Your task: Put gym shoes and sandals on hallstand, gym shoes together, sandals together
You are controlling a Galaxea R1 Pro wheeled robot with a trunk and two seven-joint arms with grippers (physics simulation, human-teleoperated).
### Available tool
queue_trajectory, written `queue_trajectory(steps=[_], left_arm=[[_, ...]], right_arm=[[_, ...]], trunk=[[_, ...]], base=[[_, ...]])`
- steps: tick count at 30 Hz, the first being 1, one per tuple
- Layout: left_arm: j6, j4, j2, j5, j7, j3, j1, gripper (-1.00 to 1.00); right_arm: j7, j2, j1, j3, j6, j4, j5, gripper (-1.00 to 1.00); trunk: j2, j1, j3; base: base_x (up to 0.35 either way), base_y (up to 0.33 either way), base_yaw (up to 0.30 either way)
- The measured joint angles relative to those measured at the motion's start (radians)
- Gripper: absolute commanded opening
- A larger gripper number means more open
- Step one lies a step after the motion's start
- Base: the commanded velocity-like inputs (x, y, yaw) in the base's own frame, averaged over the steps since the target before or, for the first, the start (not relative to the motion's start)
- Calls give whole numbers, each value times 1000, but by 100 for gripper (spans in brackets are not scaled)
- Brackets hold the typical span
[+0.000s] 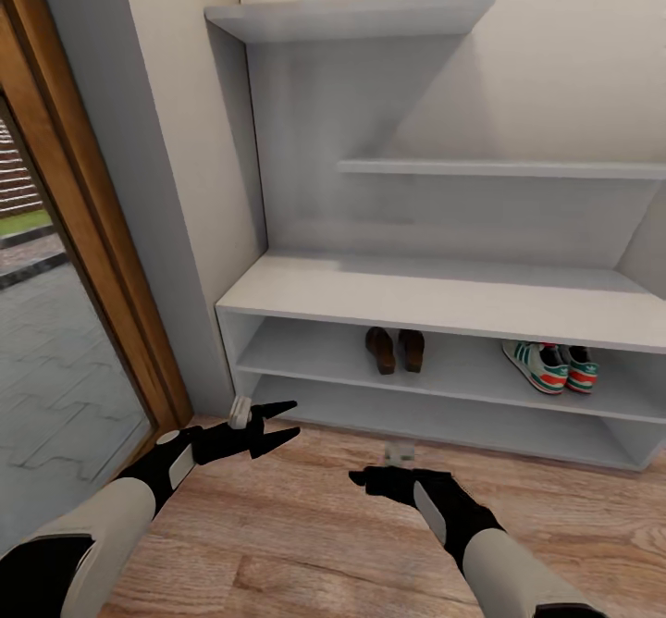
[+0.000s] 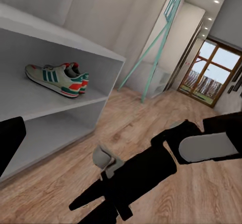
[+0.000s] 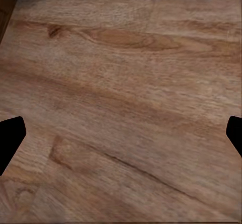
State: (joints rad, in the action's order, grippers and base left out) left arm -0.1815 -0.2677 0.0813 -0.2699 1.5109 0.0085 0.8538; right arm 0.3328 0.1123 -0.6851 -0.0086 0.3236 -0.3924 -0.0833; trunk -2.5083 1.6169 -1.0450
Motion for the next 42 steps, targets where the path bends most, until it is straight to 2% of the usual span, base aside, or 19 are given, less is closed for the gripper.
queue_trajectory(steps=[1, 5, 8, 19, 42], left_arm=[[0, 0, 0, 0, 0, 0, 0, 100], [0, 0, 0, 0, 0, 0, 0, 100], [0, 0, 0, 0, 0, 0, 0, 100], [0, 0, 0, 0, 6, 0, 0, 100], [2, -1, 0, 0, 28, 0, 0, 100]], right_arm=[[1, 1, 0, 1, -53, 46, 0, 100], [2, 1, 0, 1, -181, 153, 0, 100], [2, 0, 0, 0, -221, 201, 1, 100], [1, -2, 0, -2, -248, 304, 3, 100], [-1, -3, 1, -1, -247, 349, 7, 100]], trunk=[[0, 0, 0], [0, 0, 0], [0, 0, 0], [0, 0, 0], [0, 0, 0]], base=[[0, 0, 0], [0, 0, 0], [0, 0, 0], [0, 0, 0], [0, 0, 0]])
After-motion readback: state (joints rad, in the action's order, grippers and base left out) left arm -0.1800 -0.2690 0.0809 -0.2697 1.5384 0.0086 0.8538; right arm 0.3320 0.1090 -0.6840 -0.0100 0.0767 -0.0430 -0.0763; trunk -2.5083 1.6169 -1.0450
